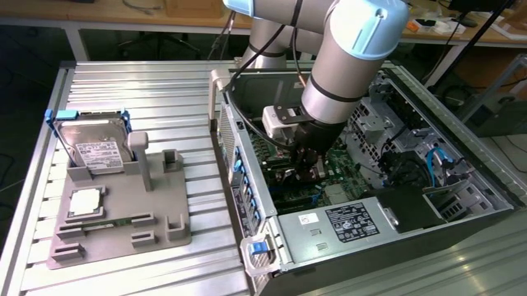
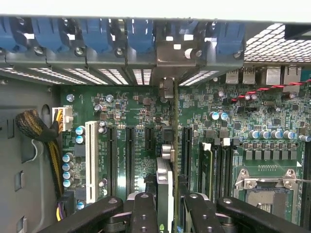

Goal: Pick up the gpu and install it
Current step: 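Insert the gpu into the slot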

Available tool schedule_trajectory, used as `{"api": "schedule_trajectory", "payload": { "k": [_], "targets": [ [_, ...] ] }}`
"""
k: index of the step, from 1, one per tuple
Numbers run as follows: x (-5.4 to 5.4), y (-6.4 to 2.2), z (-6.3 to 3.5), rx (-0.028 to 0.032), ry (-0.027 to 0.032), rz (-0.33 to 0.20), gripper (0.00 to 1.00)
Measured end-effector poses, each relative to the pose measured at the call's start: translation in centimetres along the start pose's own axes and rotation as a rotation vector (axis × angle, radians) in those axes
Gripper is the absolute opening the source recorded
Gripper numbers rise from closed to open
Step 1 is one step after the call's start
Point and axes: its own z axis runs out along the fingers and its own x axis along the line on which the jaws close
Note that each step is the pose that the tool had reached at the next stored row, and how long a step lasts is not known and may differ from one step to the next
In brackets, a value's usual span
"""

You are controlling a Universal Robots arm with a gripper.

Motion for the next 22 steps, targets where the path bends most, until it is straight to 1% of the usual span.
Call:
{"api": "schedule_trajectory", "payload": {
  "k": [22],
  "targets": [
    [0.00,0.01,0.00,-0.0001,0.0000,0.000,0.27]
  ]
}}
